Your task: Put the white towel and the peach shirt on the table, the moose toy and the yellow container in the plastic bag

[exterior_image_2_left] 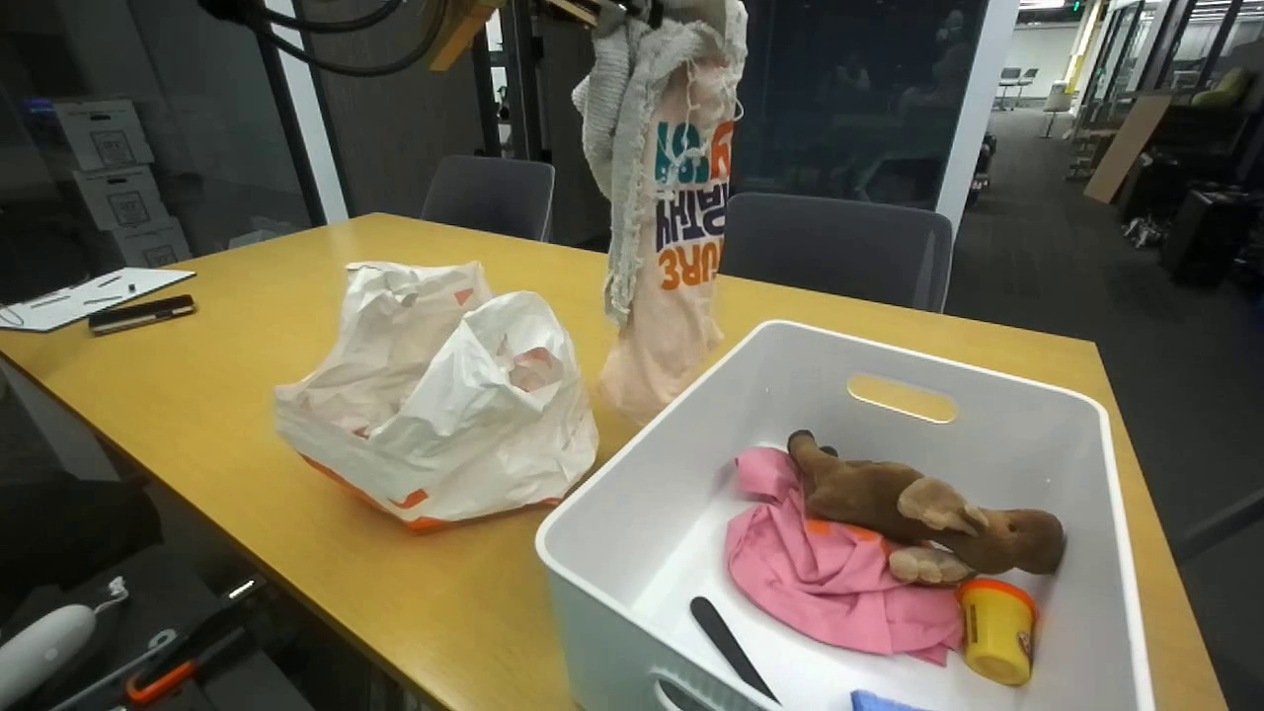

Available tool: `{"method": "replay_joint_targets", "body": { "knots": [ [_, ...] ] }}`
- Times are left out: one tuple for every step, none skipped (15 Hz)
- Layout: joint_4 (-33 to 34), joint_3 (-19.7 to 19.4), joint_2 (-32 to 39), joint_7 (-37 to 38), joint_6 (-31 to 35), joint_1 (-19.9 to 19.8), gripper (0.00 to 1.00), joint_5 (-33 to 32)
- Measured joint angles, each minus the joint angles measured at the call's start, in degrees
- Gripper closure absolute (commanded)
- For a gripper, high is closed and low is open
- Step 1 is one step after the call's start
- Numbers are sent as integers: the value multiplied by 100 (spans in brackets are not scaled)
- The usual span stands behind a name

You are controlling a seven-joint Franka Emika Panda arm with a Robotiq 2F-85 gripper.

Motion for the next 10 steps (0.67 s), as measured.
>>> {"method": "replay_joint_targets", "body": {
  "knots": [
    [34, -44, 161, -119, 35, -5, 94, 22],
    [74, -96, 330, -278, 88, -13, 94, 45],
    [121, -152, 517, -483, 139, -22, 94, 83],
    [186, -199, 717, -710, 156, -30, 94, 136],
    [272, -234, 929, -943, 156, -35, 94, 206],
    [379, -255, 1156, -1207, 156, -35, 94, 319],
    [497, -260, 1383, -1492, 159, -35, 94, 482],
    [628, -259, 1620, -1797, 162, -29, 94, 672],
    [771, -251, 1859, -2101, 161, -18, 94, 869],
    [936, -232, 2100, -2383, 154, -6, 94, 1047]
  ]
}}
